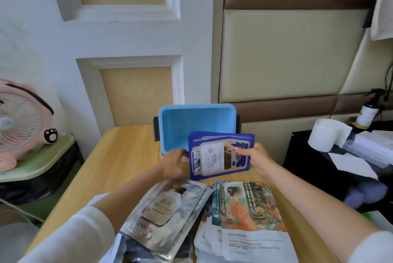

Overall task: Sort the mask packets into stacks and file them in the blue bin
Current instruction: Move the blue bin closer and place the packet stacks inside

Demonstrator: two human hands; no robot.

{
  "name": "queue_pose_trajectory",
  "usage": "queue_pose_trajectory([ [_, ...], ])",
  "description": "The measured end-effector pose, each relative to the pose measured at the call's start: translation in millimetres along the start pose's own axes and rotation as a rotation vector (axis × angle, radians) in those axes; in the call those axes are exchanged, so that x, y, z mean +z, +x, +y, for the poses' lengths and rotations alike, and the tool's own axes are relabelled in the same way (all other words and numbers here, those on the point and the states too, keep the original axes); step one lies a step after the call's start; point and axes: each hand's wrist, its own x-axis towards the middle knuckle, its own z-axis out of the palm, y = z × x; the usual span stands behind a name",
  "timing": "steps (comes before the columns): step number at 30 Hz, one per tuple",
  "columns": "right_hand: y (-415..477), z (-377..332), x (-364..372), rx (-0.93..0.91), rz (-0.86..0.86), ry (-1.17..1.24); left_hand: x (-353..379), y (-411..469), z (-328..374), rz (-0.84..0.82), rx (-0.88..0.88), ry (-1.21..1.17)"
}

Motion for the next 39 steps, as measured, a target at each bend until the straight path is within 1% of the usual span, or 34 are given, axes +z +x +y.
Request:
queue_pose_trajectory([
  [2,2.6,1.8,2.7,0.012,0.054,0.039,-0.3,-6.2,14.7,-0.039,-0.02,-0.448],
  [3,3.0,1.5,4.7,0.009,0.066,0.075,0.6,-6.0,20.8,0.007,-0.037,-0.622],
  [4,2.3,-1.1,7.3,-0.001,0.062,0.117,1.7,-2.3,24.3,0.099,-0.05,-0.739],
  [6,0.4,-8.4,10.8,-0.031,0.02,0.175,1.8,7.2,29.0,0.253,-0.071,-0.882],
  [7,-0.3,-11.1,11.0,-0.047,-0.005,0.164,2.0,10.5,29.8,0.28,-0.095,-0.933],
  [8,-1.4,-12.0,9.9,-0.054,-0.029,0.122,3.6,12.1,30.1,0.276,-0.121,-0.971],
  [11,-3.4,-1.4,7.1,-0.01,-0.069,-0.026,22.9,12.1,23.3,0.158,-0.237,-1.045],
  [14,-3.3,-3.4,8.8,-0.042,-0.041,-0.015,26.6,19.5,27.5,0.143,-0.243,-1.136],
  [17,2.7,-11.0,5.1,-0.064,-0.042,0.023,18.7,26.1,33.1,0.147,-0.23,-1.192],
  [19,4.5,-1.7,3.0,-0.022,-0.068,-0.07,25.8,26.4,30.1,0.104,-0.29,-1.184],
  [21,4.5,8.1,3.1,0.034,-0.06,-0.135,33.0,24.6,29.1,0.094,-0.34,-1.157],
  [22,5.0,7.7,2.8,0.041,-0.055,-0.133,32.3,26.5,28.9,0.114,-0.333,-1.143],
  [24,5.1,-2.5,3.2,0.003,-0.053,-0.101,23.3,31.5,30.6,0.16,-0.288,-1.119],
  [26,4.2,-6.1,2.5,-0.018,-0.058,-0.092,19.7,33.0,29.2,0.186,-0.288,-1.071],
  [30,1.2,6.3,2.2,0.039,-0.07,-0.154,29.2,27.8,24.4,0.145,-0.371,-0.972],
  [33,4.7,2.3,-0.5,0.032,-0.058,-0.17,27.7,28.5,25.6,0.148,-0.357,-0.921],
  [35,4.4,-0.4,0.5,0.001,-0.065,-0.227,27.4,28.2,26.7,0.147,-0.334,-0.878],
  [37,3.5,-5.5,2.8,-0.045,-0.03,-0.265,25.0,29.0,30.4,0.192,-0.281,-0.852],
  [39,3.3,-12.7,4.2,-0.112,0.032,-0.215,21.0,32.3,32.1,0.267,-0.214,-0.856],
])
